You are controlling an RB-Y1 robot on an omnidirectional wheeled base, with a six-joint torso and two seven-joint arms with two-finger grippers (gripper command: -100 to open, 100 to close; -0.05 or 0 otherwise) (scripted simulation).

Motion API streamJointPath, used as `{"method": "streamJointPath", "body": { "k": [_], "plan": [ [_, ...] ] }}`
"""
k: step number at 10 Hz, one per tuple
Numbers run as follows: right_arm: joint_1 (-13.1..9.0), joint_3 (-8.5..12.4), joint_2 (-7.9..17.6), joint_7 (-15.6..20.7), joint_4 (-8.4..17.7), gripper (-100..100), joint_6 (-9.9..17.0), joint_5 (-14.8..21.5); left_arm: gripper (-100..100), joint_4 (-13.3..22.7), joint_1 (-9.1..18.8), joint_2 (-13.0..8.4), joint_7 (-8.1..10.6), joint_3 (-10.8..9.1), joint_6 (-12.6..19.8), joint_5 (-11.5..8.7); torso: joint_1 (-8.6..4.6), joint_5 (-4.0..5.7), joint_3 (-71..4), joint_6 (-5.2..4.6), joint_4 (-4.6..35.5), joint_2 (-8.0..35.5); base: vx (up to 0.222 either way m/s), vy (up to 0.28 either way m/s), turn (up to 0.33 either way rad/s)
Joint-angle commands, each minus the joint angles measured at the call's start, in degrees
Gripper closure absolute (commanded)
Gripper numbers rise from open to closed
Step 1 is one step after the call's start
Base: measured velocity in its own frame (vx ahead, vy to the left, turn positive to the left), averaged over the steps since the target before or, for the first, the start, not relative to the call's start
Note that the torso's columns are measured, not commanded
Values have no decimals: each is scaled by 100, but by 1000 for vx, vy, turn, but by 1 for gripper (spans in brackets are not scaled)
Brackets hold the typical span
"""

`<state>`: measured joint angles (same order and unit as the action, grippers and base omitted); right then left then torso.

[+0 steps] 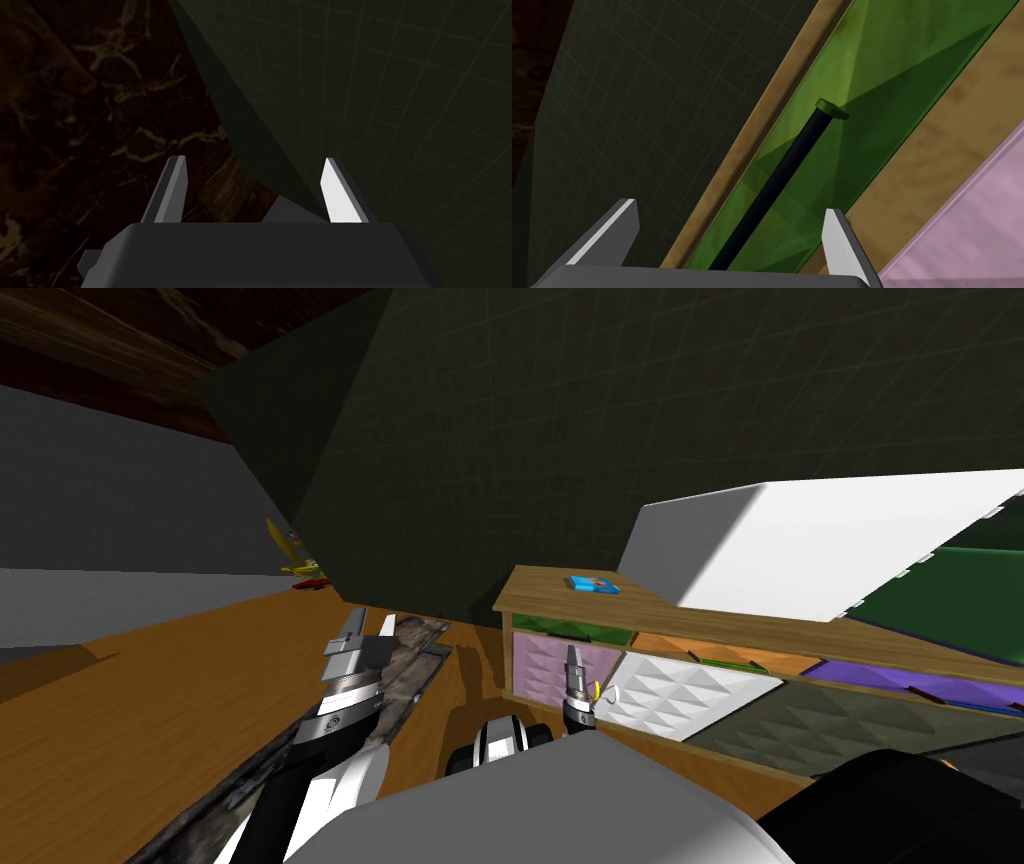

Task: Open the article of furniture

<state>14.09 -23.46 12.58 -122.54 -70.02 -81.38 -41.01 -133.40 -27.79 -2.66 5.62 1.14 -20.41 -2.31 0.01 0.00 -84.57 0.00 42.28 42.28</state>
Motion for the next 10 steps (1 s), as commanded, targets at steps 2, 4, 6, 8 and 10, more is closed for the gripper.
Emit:
{"method": "streamJointPath", "body": {
  "k": [2,4,6,8,10],
  "plan": [
    [-144,-119,90,-609,428,-100,-194,-342,0,0,0,0,0,0,0,0,-2,0,-1,-1,0,-1,0,-28,154],
    [-187,-160,125,-807,564,-100,-262,-451,0,0,0,0,0,0,0,0,0,0,-1,-1,0,-1,0,-23,83],
    [-275,-103,93,-645,421,-100,-68,-439,0,0,-1,0,0,0,0,0,4,-1,1,-1,0,1,-10,-15,-1],
    [-402,-42,62,-490,269,-100,171,-461,0,0,0,0,0,0,0,0,-7,2,3,0,1,5,-30,-41,-9],
    [-496,4,38,-374,155,-100,350,-477,0,0,0,0,0,-1,0,0,-4,1,1,-1,0,2,-28,-43,-10]
  ]
}}
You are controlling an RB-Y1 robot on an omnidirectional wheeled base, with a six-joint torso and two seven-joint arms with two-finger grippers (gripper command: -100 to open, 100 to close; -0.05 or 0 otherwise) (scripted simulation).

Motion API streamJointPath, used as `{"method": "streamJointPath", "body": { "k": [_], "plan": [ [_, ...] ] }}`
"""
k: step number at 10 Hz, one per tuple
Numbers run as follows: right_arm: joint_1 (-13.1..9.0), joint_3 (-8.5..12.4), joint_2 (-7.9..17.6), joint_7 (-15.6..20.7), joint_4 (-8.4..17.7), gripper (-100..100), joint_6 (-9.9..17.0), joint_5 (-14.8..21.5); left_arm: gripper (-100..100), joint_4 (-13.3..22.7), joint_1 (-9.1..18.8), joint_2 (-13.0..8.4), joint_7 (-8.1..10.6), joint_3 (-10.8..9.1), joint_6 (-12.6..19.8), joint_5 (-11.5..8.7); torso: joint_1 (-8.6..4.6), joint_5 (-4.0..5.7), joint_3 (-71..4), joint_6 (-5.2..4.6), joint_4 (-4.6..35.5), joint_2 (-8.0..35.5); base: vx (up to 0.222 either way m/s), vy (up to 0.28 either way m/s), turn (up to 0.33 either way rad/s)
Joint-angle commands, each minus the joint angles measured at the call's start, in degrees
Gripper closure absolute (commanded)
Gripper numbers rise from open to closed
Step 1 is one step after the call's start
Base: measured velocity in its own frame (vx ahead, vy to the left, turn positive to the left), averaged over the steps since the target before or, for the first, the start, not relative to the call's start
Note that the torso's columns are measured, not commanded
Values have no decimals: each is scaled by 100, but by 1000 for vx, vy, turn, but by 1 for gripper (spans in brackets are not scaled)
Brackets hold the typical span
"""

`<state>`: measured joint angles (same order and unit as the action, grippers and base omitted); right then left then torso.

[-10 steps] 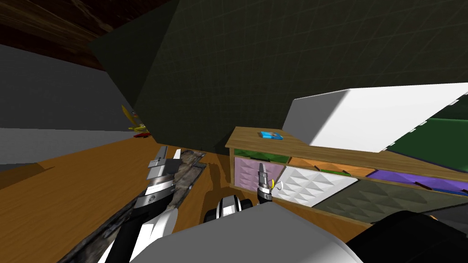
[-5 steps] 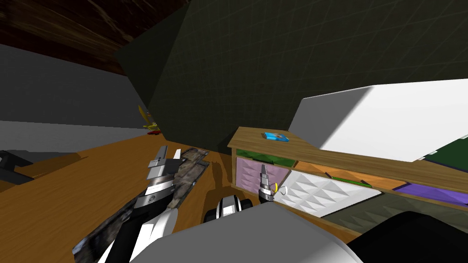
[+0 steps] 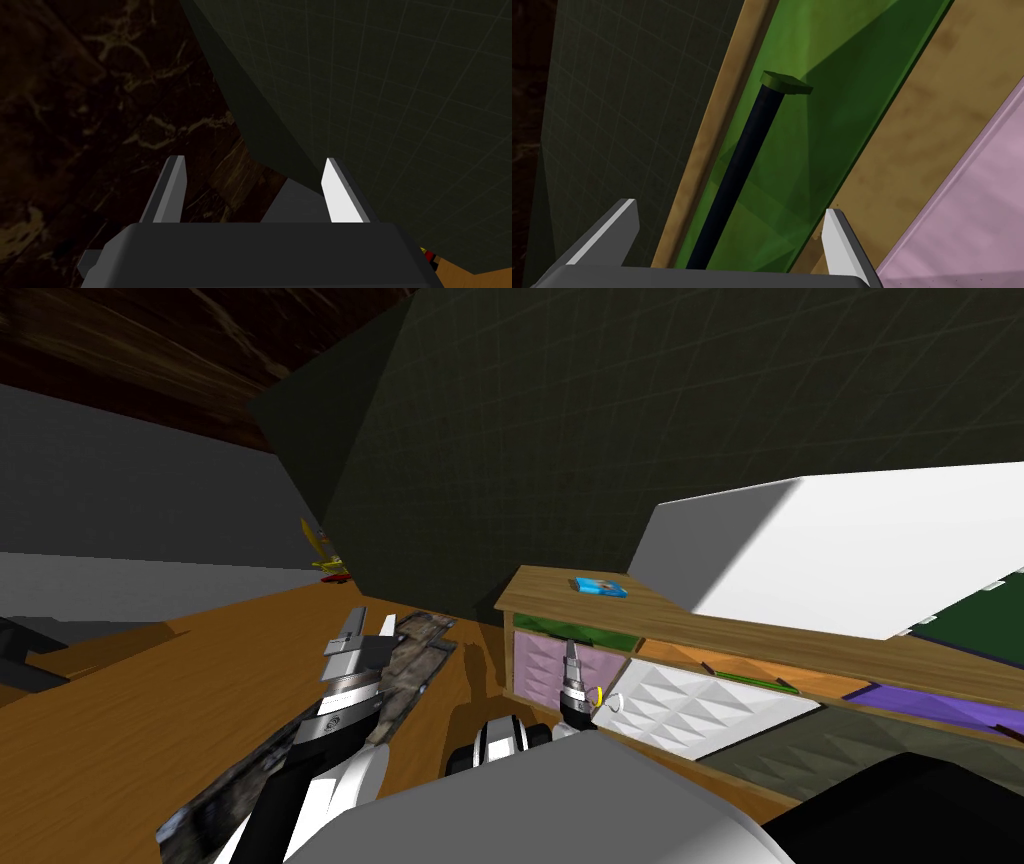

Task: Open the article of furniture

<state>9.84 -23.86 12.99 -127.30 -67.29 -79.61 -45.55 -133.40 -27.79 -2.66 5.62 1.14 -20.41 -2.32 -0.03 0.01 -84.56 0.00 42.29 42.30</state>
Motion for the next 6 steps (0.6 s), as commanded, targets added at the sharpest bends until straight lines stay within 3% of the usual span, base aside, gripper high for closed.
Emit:
{"method": "streamJointPath", "body": {
  "k": [1,2,5,6],
  "plan": [
    [-76,23,-22,51,-12,-100,88,-12,0,0,0,0,0,0,0,0,2,-4,-4,1,2,-7,-14,-11,3],
    [56,-16,28,-53,34,100,-66,-1,0,0,0,0,0,0,0,0,5,-6,-8,-1,1,-13,19,27,18],
    [245,-108,75,-286,262,100,-424,31,0,0,-1,1,0,1,0,0,11,-4,-5,0,-2,-6,37,52,11],
    [244,-89,82,-216,150,100,-320,24,0,0,-1,1,0,1,0,0,4,-1,-1,0,0,-1,17,24,-1]
  ]
}}
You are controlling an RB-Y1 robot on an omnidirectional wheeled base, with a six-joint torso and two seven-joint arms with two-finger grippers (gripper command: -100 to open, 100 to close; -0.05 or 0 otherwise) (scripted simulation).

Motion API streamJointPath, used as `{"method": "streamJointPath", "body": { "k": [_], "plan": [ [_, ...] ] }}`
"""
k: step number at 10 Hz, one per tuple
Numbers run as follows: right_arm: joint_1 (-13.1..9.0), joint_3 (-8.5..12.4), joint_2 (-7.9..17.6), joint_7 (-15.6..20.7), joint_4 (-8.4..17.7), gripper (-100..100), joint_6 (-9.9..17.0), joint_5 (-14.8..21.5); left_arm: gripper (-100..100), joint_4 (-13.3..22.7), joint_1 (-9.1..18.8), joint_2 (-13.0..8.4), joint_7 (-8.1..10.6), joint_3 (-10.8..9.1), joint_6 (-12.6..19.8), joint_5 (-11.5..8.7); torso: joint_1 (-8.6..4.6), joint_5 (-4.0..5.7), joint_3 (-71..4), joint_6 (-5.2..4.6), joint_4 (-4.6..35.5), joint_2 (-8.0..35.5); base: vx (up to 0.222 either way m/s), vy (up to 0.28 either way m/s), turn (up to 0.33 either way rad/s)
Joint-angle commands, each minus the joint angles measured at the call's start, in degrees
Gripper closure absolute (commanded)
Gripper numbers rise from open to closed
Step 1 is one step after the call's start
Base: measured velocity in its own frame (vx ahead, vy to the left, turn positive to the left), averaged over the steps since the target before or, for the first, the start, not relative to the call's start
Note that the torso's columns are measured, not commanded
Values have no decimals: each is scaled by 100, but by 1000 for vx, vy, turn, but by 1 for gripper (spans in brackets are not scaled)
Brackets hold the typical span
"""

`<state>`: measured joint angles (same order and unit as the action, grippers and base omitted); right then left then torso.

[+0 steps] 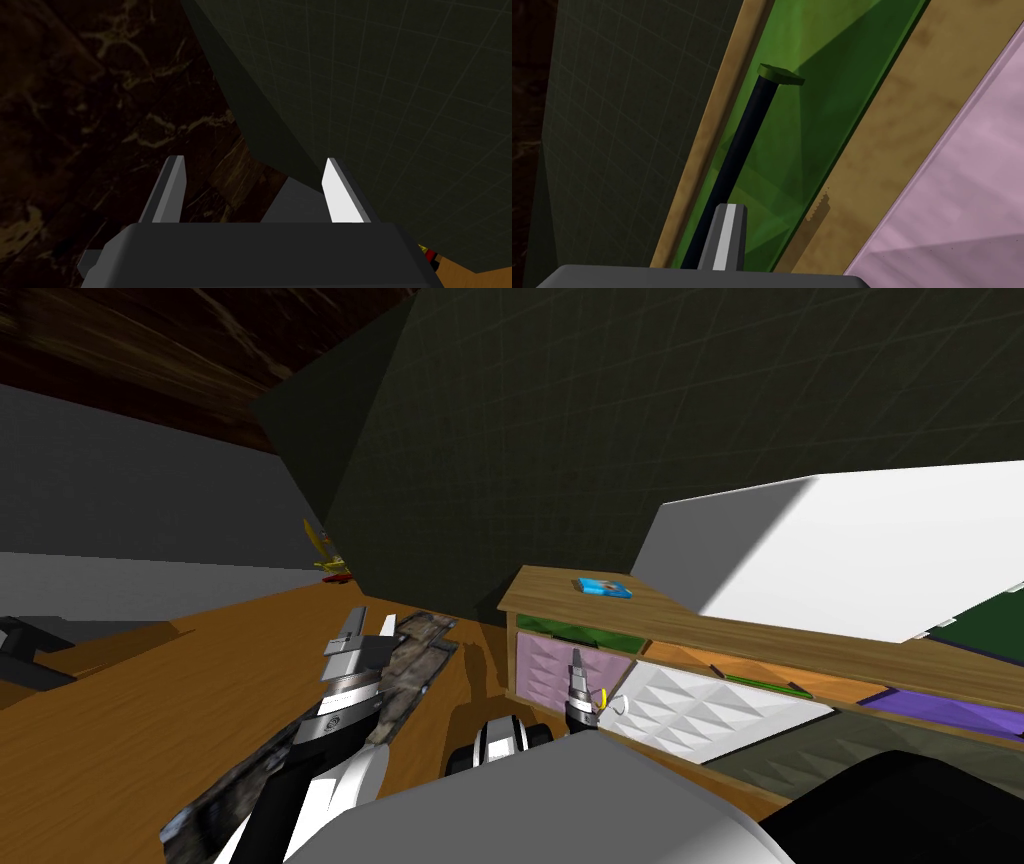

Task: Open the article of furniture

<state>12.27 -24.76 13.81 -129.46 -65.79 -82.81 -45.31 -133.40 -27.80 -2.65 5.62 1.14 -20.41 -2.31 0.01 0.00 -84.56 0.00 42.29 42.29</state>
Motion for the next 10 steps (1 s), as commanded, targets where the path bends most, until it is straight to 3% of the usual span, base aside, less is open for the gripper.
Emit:
{"method": "streamJointPath", "body": {
  "k": [1,10],
  "plan": [
    [30,-44,-82,45,-158,-100,126,-131,0,0,0,0,0,0,0,0,-11,3,3,1,2,6,-7,-10,3],
    [156,-306,-567,454,-1199,-100,1123,-993,0,0,1,-1,0,-1,0,0,-4,1,1,0,0,1,-12,-33,5]
  ]
}}
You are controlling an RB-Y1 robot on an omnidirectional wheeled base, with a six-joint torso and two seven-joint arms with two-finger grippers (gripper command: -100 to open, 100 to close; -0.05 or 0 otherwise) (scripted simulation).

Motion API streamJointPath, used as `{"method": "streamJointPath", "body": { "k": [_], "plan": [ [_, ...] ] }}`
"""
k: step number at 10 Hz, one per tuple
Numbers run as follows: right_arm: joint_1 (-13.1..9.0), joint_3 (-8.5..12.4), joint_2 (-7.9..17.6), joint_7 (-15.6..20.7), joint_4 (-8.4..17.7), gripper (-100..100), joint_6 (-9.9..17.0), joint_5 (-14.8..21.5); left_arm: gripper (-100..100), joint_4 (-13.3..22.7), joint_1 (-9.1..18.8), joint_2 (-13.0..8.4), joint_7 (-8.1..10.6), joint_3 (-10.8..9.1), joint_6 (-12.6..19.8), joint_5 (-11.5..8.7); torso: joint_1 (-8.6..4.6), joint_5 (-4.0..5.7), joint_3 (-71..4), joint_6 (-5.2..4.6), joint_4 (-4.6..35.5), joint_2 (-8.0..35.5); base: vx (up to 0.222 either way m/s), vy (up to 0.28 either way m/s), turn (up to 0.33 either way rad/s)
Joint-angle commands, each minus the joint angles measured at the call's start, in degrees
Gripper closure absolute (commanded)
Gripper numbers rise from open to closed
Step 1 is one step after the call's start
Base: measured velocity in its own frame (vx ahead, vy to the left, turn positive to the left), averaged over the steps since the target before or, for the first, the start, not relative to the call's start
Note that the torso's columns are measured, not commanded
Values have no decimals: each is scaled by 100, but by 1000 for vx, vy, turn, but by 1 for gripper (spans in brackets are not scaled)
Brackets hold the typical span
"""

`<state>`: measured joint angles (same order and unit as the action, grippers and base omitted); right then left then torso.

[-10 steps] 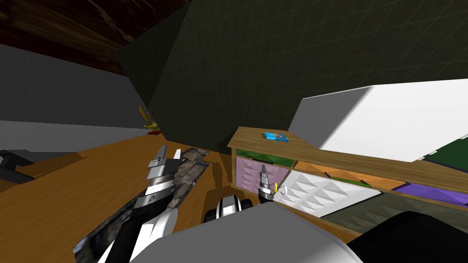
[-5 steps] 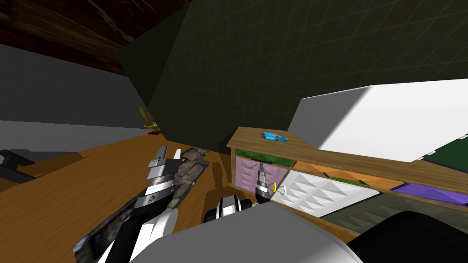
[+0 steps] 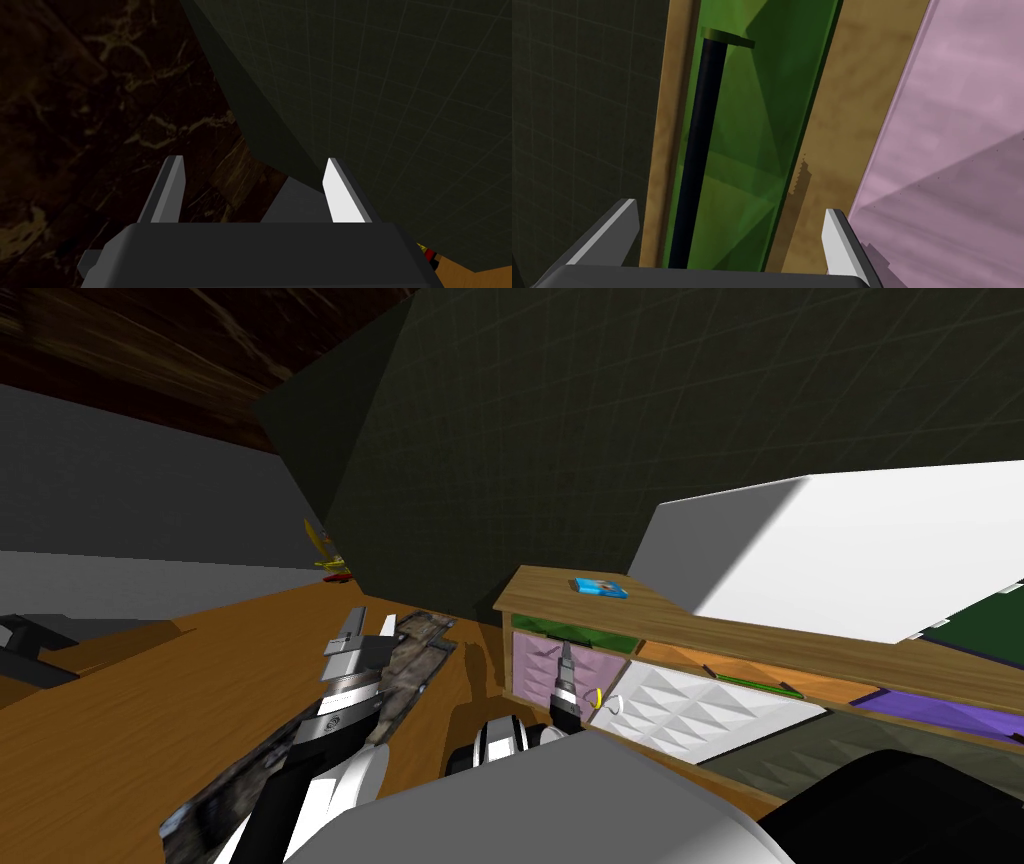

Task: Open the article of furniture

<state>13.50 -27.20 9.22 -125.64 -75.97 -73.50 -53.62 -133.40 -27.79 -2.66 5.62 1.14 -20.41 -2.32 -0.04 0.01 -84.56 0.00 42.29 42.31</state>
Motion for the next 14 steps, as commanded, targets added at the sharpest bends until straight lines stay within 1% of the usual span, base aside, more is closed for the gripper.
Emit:
{"method": "streamJointPath", "body": {
  "k": [1,2,4,5,7,8,14],
  "plan": [
    [44,-85,-148,111,-274,-100,283,-239,0,0,0,0,0,0,0,0,0,0,1,-1,0,1,-16,-33,3],
    [66,-130,-204,186,-452,-100,458,-387,0,0,0,0,0,0,0,0,4,-1,0,0,0,-1,-14,-36,5],
    [86,-172,-222,257,-620,-100,624,-526,0,0,0,0,0,0,0,0,5,-1,-2,0,-1,-4,-9,-30,4],
    [105,-212,-208,326,-781,-100,784,-660,0,0,0,0,0,0,0,0,5,-1,-3,0,-1,-5,-13,-30,4],
    [125,-252,-172,394,-942,-100,942,-794,0,0,0,0,0,0,0,0,3,-1,0,0,0,-1,-13,-29,4],
    [145,-294,-120,464,-1110,-100,1106,-933,0,0,0,0,0,0,0,0,4,-1,-1,0,0,-2,-12,-32,4],
    [214,-437,23,711,-1684,-100,1677,-1410,0,0,0,0,0,0,0,0,3,-1,-1,0,0,-2,-9,-28,4]
  ]
}}
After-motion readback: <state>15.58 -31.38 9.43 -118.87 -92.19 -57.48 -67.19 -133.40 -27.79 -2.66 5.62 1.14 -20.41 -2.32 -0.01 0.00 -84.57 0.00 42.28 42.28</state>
